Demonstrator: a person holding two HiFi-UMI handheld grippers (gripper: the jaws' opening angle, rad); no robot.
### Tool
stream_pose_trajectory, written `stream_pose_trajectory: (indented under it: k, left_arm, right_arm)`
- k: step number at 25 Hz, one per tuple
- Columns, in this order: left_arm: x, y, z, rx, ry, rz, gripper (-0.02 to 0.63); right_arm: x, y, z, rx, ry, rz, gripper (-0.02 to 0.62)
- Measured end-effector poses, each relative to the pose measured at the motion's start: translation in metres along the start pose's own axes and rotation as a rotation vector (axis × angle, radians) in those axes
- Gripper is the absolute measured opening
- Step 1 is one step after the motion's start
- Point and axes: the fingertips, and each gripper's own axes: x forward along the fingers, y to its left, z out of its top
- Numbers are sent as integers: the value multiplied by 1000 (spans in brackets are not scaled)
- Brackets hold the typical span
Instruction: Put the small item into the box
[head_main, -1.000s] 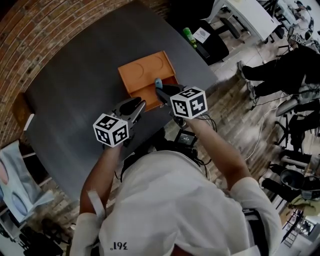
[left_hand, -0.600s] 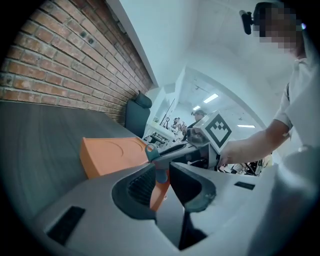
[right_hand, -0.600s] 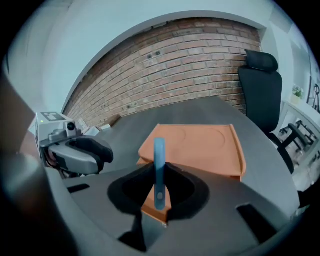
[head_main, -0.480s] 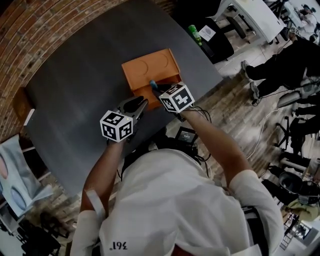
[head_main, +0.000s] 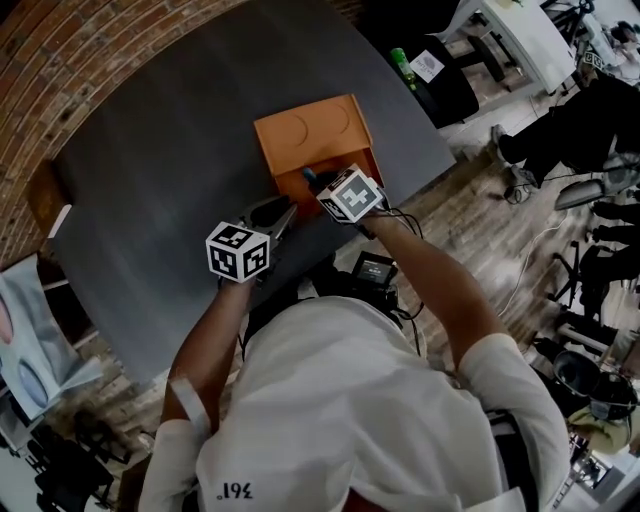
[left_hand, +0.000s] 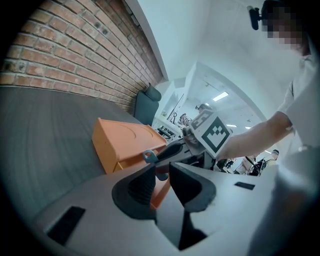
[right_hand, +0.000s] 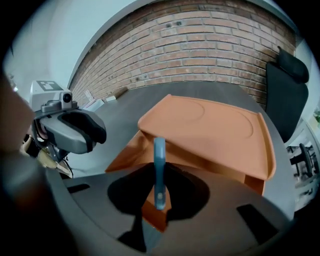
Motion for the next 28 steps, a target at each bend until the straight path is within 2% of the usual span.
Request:
stream_pose_trajectory:
  k: [5,8,17,21,28]
  left_arm:
    - [-4,3,-1,-15,2,2,89]
    - [-5,4,0,-26,-4,2,89]
    - [-9,7,5,-40,-21,-1,89]
    - [-8,6,8,-40,-24,-8,89]
    - [-4,3,12,-37,-27,-24,89]
  right_arm:
    - [18,-4,-11,-52,130,29,80]
    - [26,-6,-12,-34,163,46,80]
    - [37,-14,-7,66,148,51,83]
    - [36,-20,-9,111,136,43,143]
    - [36,-24,-12,126,133,35,146]
